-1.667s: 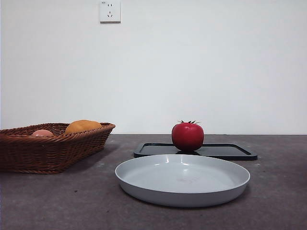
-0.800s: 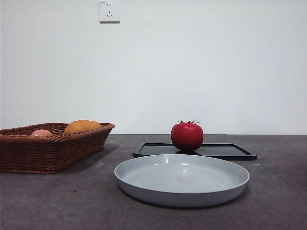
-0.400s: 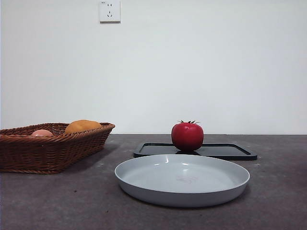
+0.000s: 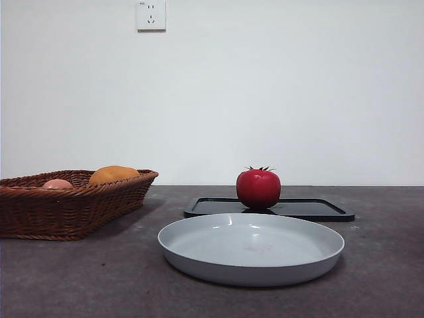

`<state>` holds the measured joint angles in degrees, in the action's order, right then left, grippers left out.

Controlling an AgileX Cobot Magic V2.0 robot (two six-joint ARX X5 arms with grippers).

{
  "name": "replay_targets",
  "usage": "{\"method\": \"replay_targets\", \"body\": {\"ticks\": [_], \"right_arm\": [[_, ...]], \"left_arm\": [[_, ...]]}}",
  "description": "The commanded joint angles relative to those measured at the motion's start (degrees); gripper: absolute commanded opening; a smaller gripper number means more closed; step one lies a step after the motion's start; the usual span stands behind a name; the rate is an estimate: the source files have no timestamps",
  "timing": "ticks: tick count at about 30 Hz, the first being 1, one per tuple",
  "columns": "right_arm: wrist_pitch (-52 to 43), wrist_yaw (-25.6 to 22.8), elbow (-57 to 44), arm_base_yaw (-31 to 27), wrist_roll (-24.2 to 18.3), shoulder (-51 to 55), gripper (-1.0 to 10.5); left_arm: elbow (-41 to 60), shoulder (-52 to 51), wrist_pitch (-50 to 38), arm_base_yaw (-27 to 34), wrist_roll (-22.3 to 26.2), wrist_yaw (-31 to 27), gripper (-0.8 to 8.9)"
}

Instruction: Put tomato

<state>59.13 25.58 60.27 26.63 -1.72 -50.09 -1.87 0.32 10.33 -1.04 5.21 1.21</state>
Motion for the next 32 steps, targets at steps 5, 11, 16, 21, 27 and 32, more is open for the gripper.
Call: {"method": "replay_targets", "body": {"ticks": [5,11,16,21,27,32], "right_arm": [[-0.68,0.31,0.48,0.39,-0.46,-0.35,0.1],[-0.63,0.31,0.48,0.39,-0.44,-0.33,0.1],[-2.36,-1.81,0.48,-2.67,-3.56,2.45,0.1],[-11.23,-1.70,-1.36,-12.09,-7.41,7.74,0.1],[-35.32,-1.79,-15.63,-24.04,-7.48,18.56,0.1],[-47.30,-2.78,-29.51,-29.29,-6.19,26.38,0.1]], "left_arm": [[1.18,-0.04,0.39,0.00,-0.13,-0.28,0.07],[1.18,-0.04,0.39,0.00,-0.11,-0.28,0.07],[1.18,-0.04,0.39,0.00,-0.13,-0.28,0.07],[1.18,-0.04,0.39,0.00,-0.11,-0.28,0.07],[1.18,-0.04,0.39,0.00,-0.13,-0.28,0.07],[1.18,-0.04,0.39,0.00,-0.11,-0.28,0.07]]}}
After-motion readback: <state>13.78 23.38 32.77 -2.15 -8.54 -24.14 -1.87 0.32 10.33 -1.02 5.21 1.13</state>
